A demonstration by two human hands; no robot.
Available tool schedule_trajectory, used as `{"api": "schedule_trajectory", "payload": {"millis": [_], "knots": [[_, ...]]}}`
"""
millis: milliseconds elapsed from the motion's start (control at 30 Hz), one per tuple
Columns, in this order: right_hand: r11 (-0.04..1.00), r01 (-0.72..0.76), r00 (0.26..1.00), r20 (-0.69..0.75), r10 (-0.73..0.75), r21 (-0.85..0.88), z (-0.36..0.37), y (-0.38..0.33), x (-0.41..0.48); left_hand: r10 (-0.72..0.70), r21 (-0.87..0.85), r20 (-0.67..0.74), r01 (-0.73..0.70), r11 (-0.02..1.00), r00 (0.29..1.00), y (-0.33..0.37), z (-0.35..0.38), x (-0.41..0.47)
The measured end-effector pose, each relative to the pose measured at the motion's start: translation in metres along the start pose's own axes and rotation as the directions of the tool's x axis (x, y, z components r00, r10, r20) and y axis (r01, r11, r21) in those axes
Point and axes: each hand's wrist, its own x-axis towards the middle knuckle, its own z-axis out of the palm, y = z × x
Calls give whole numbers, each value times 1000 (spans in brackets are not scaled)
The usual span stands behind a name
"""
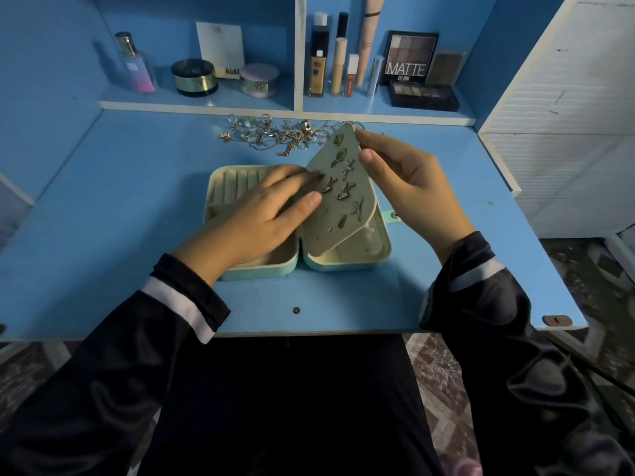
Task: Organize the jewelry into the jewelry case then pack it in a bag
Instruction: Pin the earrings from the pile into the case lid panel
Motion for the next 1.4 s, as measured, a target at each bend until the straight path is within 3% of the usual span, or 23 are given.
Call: {"api": "schedule_trajectory", "payload": {"millis": [233,567,833,1067,1200,1400], "knots": [[999,-37,999,3,37,-32,-8,15,-13,-66,184,76,51,981,995,5,5,10],[973,-105,994,-13,104,-203,-10,52,-24,-65,283,123,27,959,990,5,10,13],[912,-29,999,24,43,-408,-11,62,-22,-81,302,140,36,952,987,2,11,16],[903,-18,999,34,36,-430,-17,61,-17,-66,347,205,-10,938,977,5,-6,28],[911,-12,1000,-5,11,-411,-25,62,-1,4,319,224,-78,944,975,6,-28,56],[881,-84,988,-152,14,-466,-38,81,42,-26,241,177,-18,970,984,-6,-35,110]]}}
